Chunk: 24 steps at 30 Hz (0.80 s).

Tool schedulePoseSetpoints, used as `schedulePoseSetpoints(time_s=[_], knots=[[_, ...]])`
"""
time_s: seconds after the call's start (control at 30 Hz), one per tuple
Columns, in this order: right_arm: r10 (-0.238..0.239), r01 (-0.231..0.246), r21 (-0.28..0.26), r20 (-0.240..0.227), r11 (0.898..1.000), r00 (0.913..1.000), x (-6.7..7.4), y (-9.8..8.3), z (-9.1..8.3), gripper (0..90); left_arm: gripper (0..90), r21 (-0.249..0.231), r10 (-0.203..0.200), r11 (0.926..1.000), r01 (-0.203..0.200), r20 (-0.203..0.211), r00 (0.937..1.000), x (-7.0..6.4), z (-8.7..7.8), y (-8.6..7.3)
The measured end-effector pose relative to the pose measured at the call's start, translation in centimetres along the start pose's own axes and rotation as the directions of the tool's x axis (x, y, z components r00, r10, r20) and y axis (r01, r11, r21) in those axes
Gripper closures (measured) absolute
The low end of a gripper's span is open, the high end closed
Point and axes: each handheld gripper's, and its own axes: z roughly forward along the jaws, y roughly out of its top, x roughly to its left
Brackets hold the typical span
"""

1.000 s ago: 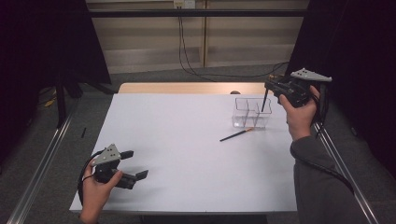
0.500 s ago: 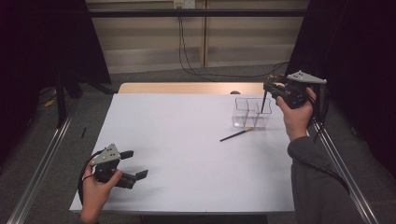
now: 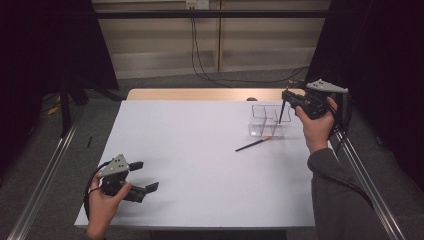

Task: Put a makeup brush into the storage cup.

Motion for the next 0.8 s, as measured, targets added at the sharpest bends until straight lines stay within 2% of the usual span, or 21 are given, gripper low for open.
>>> schedulePoseSetpoints(time_s=[0.13,0.3,0.47,0.53,0.63,0.8], knots=[[0.028,-0.028,0.003,0.008,1.000,0.9996,-0.2,-0.5,0.0,84.8,3.6,0.001,0.002,1.0000,-0.002,0.003,1.0000,0.0,0.1,0.1],[0.034,-0.034,0.014,0.020,0.999,0.9992,-0.3,-0.9,0.1,84.7,3.7,0.010,0.005,0.9999,-0.005,0.002,1.0000,0.0,0.2,0.1],[0.033,-0.033,0.029,0.017,0.999,0.9993,-0.3,-1.3,0.2,84.6,3.8,0.001,-0.003,1.0000,0.003,0.017,0.9999,0.0,0.4,0.1],[0.028,-0.029,0.035,0.019,0.999,0.9994,-0.2,-1.4,0.2,84.5,3.9,-0.003,-0.013,0.9999,0.013,0.011,0.9999,-0.2,0.4,0.2],[0.016,-0.017,0.051,0.018,0.999,0.9997,-0.2,-1.5,0.2,84.5,4.0,0.004,0.007,1.0000,-0.007,0.017,0.9998,-0.1,0.5,0.2],[0.014,-0.015,0.064,0.015,0.998,0.9998,-0.1,-1.6,0.3,84.1,4.0,0.005,0.008,1.0000,-0.008,0.013,0.9999,-0.2,0.5,0.3]])
